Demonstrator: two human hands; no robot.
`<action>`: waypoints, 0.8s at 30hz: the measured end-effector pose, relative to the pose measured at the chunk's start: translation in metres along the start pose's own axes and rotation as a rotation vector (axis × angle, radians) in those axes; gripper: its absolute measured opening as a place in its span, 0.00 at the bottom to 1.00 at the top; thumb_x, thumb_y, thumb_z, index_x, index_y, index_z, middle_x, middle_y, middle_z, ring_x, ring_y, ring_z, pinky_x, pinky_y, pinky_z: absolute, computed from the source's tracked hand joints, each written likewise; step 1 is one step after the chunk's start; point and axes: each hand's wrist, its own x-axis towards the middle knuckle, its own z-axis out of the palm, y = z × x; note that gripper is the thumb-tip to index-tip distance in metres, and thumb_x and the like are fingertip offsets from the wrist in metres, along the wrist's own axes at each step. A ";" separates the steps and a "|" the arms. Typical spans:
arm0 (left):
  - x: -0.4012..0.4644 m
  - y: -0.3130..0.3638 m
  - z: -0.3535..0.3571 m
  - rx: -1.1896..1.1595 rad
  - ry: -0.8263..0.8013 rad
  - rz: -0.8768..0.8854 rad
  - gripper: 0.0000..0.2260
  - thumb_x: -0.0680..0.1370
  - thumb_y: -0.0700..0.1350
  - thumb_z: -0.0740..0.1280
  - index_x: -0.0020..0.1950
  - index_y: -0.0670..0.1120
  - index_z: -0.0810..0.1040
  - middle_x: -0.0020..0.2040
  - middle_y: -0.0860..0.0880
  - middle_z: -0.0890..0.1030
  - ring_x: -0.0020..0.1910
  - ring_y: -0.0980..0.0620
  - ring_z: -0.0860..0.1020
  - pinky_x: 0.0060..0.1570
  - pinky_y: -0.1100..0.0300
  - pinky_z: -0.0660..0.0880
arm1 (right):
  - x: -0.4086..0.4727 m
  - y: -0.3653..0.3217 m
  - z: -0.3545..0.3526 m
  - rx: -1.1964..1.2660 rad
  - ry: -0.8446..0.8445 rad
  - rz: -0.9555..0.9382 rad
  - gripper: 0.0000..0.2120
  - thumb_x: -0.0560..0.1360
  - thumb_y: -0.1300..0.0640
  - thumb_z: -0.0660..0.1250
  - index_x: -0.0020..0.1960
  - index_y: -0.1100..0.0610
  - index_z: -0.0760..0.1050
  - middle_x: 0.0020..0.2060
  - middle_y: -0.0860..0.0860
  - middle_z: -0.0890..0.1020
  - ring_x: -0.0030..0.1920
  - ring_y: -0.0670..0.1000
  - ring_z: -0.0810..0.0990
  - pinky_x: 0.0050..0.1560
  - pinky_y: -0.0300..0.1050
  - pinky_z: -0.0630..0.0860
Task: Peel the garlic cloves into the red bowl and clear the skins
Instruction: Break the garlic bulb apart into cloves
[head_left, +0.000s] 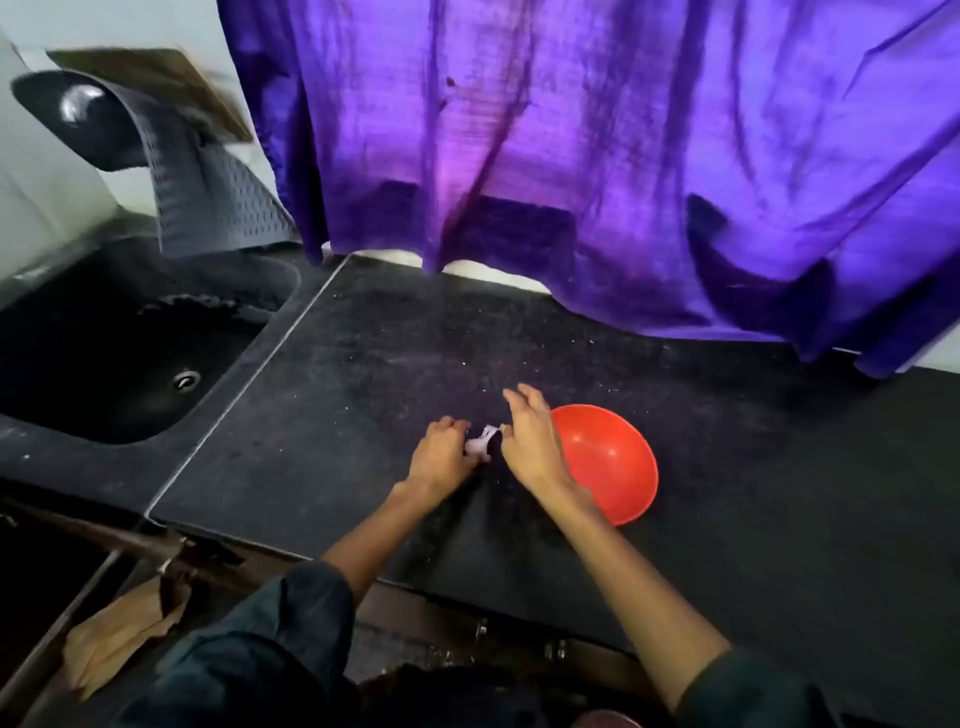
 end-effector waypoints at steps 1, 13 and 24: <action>-0.001 0.002 0.000 0.013 0.006 -0.010 0.25 0.75 0.51 0.71 0.68 0.41 0.71 0.63 0.42 0.73 0.64 0.42 0.70 0.59 0.49 0.71 | -0.001 -0.001 0.002 0.015 -0.004 0.011 0.27 0.75 0.68 0.63 0.73 0.65 0.64 0.73 0.60 0.63 0.73 0.59 0.63 0.71 0.44 0.58; 0.007 -0.019 0.009 -0.248 0.121 0.049 0.15 0.72 0.44 0.74 0.56 0.41 0.79 0.51 0.44 0.80 0.52 0.46 0.78 0.50 0.56 0.73 | -0.009 -0.002 0.028 0.176 0.045 0.181 0.24 0.74 0.71 0.62 0.69 0.62 0.70 0.65 0.59 0.73 0.58 0.57 0.78 0.61 0.40 0.68; -0.034 -0.052 -0.031 -1.316 -0.124 -0.092 0.09 0.74 0.33 0.69 0.53 0.40 0.79 0.48 0.43 0.83 0.46 0.49 0.81 0.47 0.58 0.81 | -0.006 -0.030 0.029 0.734 -0.117 0.205 0.15 0.79 0.66 0.63 0.65 0.60 0.75 0.55 0.55 0.79 0.44 0.46 0.79 0.40 0.36 0.78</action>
